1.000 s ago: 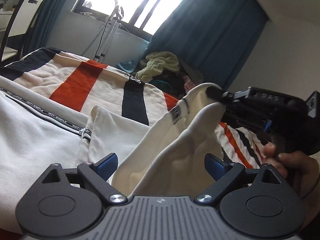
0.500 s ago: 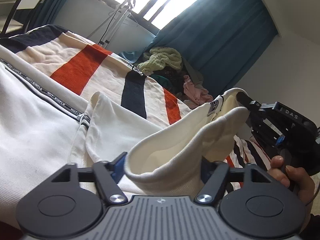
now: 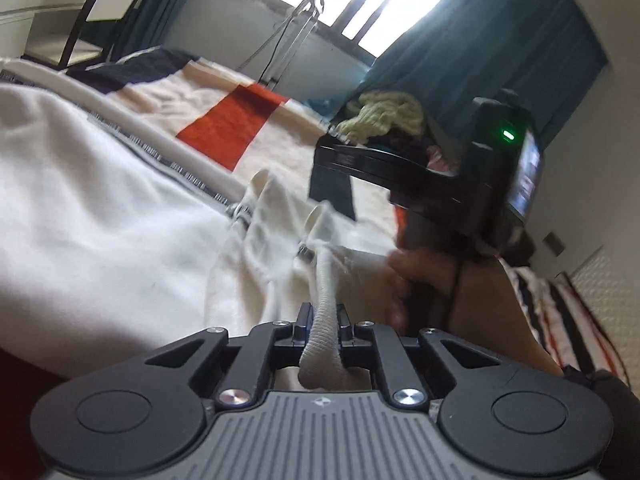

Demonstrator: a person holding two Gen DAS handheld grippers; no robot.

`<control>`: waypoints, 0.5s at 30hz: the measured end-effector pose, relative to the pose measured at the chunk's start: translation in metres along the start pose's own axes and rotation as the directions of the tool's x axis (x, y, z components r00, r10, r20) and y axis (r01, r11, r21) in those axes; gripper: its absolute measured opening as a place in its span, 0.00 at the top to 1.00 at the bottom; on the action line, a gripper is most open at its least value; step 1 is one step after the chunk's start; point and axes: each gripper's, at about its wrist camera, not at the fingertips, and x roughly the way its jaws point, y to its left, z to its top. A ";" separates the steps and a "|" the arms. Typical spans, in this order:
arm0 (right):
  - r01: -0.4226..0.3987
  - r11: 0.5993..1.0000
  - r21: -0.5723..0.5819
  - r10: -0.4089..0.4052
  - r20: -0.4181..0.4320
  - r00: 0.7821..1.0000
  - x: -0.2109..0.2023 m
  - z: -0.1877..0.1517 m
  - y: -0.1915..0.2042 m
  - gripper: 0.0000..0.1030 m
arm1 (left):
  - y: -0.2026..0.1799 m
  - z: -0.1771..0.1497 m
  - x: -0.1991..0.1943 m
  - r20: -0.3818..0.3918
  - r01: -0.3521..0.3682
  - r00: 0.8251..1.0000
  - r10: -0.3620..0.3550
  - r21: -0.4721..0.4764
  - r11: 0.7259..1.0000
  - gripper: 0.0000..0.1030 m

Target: Fold clothes

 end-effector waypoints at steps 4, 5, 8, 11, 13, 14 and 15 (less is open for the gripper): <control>-0.030 0.996 0.087 0.039 -0.103 0.994 0.031 -0.031 -0.007 0.96 | 0.002 -0.004 0.012 -0.037 -0.039 0.998 0.041 0.037 0.999 0.90; -0.039 0.993 0.115 0.054 -0.129 0.990 0.037 -0.038 -0.011 0.97 | 0.002 -0.005 0.013 -0.042 -0.045 0.998 0.047 0.049 0.998 0.90; -0.047 0.988 0.147 0.066 -0.131 0.989 0.040 -0.041 -0.016 0.98 | 0.001 -0.005 0.016 -0.043 -0.058 0.997 0.062 0.082 0.995 0.88; -0.049 0.985 0.167 0.069 -0.119 0.991 0.034 -0.038 -0.019 0.97 | -0.004 -0.006 0.016 -0.052 -0.075 0.995 0.083 0.139 0.987 0.85; -0.034 0.981 0.193 0.056 -0.111 0.992 0.026 -0.032 -0.022 0.96 | -0.011 -0.007 0.014 -0.039 -0.092 0.994 0.102 0.211 0.973 0.81; -0.021 0.978 0.208 0.046 -0.116 0.992 0.021 -0.028 -0.023 0.93 | -0.014 -0.007 0.013 -0.031 -0.098 0.994 0.108 0.237 0.967 0.78; -0.011 0.976 0.219 0.039 -0.127 0.991 0.017 -0.023 -0.024 0.89 | -0.016 -0.006 0.012 -0.028 -0.099 0.994 0.109 0.238 0.966 0.76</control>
